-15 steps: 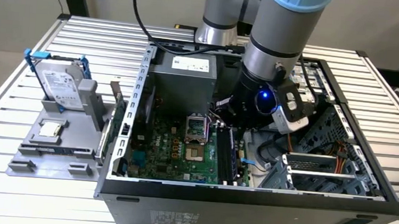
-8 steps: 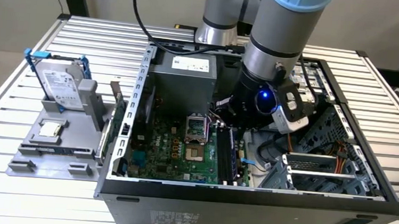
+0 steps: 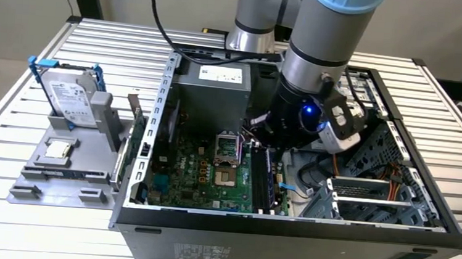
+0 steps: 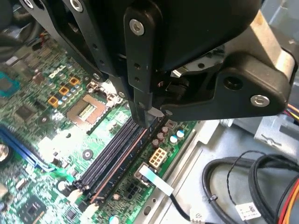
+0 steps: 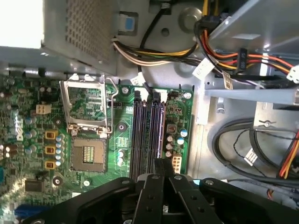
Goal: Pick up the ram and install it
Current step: 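Insert the ram into the slot, then press down the ram until it locks into place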
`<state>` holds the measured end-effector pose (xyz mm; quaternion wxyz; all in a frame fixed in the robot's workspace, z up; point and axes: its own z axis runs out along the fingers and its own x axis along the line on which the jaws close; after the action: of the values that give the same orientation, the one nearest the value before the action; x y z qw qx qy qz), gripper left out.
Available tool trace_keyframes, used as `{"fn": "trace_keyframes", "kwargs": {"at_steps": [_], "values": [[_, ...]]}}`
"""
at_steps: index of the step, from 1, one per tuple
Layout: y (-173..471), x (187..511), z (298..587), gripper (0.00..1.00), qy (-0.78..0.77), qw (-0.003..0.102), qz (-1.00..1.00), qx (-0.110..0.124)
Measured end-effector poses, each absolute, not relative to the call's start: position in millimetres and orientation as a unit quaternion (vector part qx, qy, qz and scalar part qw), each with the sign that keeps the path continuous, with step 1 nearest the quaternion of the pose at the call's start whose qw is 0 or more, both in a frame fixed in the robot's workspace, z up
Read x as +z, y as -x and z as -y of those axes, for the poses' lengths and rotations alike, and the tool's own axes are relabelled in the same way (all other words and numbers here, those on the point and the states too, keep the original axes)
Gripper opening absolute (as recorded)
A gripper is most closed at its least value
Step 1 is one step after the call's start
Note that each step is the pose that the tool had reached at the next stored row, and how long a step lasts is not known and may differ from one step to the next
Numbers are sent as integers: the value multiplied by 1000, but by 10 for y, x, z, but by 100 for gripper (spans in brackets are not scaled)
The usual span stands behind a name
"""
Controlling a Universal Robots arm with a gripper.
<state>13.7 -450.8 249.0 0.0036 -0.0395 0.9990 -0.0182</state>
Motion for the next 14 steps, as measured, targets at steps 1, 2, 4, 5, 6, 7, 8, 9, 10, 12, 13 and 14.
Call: {"fn": "trace_keyframes", "kwargs": {"at_steps": [1,2,4,5,6,7,8,9,10,12,13,14], "values": [[-137,2490,4508,0,48,4,-999,-18],[-137,2490,4509,0,58,4,-998,-18],[-137,2490,4509,0,76,4,-997,-18],[-137,2490,4508,0,85,4,-996,-18],[-137,2489,4508,0,94,5,-995,-18],[-137,2489,4508,0,103,5,-994,-18],[-137,2489,4508,0,112,5,-993,-18],[-137,2489,4508,0,121,5,-992,-18],[-137,2489,4508,0,131,5,-991,-18],[-137,2489,4508,0,148,6,-989,-18],[-137,2488,4508,0,157,6,-987,-18],[-137,2488,4508,0,165,6,-986,-18]]}}
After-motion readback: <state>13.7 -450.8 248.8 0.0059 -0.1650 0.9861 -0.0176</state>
